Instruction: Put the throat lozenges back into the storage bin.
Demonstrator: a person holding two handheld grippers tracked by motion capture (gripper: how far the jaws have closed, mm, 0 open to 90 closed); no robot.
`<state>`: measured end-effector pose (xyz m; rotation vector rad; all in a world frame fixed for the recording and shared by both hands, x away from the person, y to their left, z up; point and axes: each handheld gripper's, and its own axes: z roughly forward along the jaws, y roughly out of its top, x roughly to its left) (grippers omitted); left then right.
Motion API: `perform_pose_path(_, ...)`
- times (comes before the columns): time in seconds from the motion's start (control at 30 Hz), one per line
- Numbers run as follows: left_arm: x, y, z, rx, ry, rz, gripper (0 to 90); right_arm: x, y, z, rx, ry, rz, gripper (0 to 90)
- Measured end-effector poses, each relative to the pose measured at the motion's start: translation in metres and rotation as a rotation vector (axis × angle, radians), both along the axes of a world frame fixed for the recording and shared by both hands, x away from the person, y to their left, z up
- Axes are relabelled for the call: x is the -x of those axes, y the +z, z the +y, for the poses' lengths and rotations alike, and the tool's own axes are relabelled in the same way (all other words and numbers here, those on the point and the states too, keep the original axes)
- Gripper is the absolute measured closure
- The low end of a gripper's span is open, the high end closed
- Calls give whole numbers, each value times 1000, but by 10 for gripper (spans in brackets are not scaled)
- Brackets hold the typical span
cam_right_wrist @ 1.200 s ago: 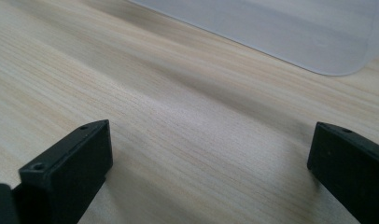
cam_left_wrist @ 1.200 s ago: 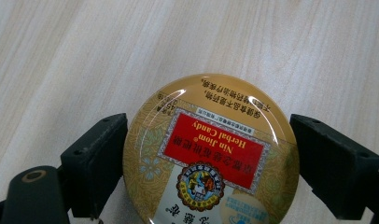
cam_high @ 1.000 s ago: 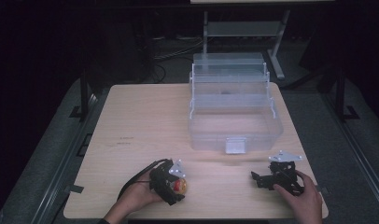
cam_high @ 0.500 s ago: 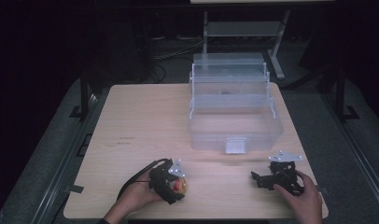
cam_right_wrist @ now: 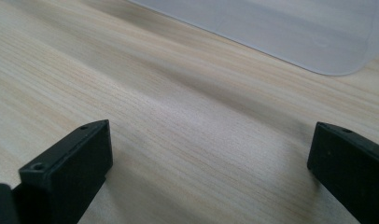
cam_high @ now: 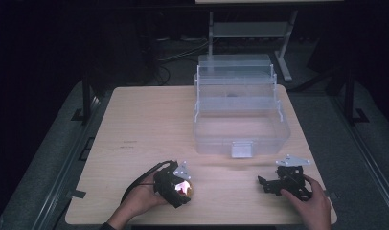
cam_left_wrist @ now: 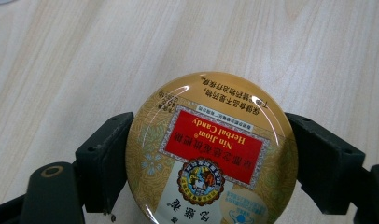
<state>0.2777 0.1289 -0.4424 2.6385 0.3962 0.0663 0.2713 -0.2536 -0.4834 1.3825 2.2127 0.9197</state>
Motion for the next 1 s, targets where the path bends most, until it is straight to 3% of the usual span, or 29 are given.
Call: perform_pose_path(1.0, -9, 24, -4, 26, -5, -11, 195, 0, 0, 0, 0, 0, 0, 0)
